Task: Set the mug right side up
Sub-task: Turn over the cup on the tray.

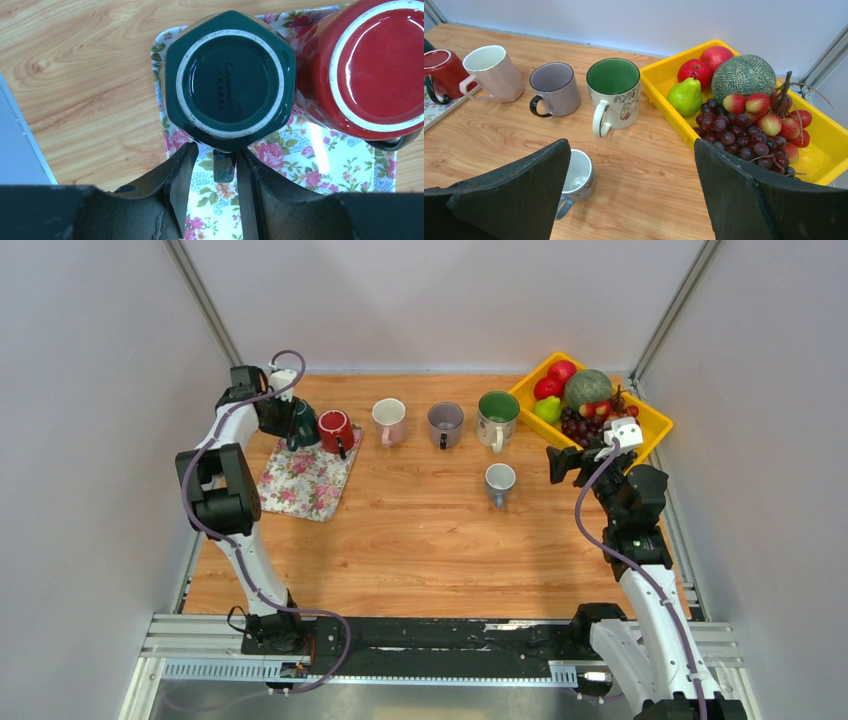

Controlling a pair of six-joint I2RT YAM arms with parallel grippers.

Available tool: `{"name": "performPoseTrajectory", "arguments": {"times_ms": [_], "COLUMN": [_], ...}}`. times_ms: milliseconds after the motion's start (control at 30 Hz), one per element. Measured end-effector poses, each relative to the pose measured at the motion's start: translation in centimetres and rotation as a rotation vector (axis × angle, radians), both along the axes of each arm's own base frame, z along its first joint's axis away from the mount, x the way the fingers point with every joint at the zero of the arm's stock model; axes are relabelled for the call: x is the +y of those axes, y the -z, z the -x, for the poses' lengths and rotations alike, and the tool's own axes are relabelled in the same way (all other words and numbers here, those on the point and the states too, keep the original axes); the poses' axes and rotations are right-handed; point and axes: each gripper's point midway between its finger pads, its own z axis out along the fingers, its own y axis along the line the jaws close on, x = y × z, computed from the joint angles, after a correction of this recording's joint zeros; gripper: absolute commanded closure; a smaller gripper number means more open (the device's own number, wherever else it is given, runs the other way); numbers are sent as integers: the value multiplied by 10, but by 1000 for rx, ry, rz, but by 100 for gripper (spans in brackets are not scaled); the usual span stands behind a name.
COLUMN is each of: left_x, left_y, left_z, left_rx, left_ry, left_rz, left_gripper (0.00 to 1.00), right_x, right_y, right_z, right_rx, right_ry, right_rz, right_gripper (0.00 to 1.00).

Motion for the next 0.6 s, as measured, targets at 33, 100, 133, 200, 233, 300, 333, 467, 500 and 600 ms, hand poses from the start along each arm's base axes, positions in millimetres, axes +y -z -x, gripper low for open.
{"name": "performPoseTrajectory", "arguments": {"times_ms": [33, 100, 133, 200, 233, 300, 333, 467, 500, 600], "left_x": [0, -1, -1, -1, -1, -1, -1, 0, 0, 0], "left_y": [-1, -2, -2, -2, -2, -2, -2, -2, -2, -2], "left_z": [0, -1, -2, -2, -2, -2, -2, -2, -2, -2], "left_rx": [0, 3, 4, 13, 16, 20, 22, 26, 26, 27], "left_ry": [2, 8, 11, 15, 18, 21, 22, 25, 25, 25], "left_rz": [-3, -6, -7, -8, -9, -11, -13, -19, -20, -23], "left_gripper": [54, 53, 53, 52, 52, 51, 50, 49, 49, 50], "right_x": [0, 0, 0, 0, 0, 0, 0, 0, 0, 0], "right_y": [0, 0, 0, 0, 0, 0, 0, 1, 0, 1], "right_z": [0, 0, 0, 0, 0, 0, 0, 0, 0, 0], "right_rx": [0, 0, 0, 0, 0, 0, 0, 2, 2, 5], "right_ry": [0, 0, 0, 0, 0, 0, 0, 0, 0, 0], "right_rz": [0, 0, 0, 0, 0, 0, 0, 0, 0, 0], "right_gripper": [0, 0, 0, 0, 0, 0, 0, 0, 0, 0]}}
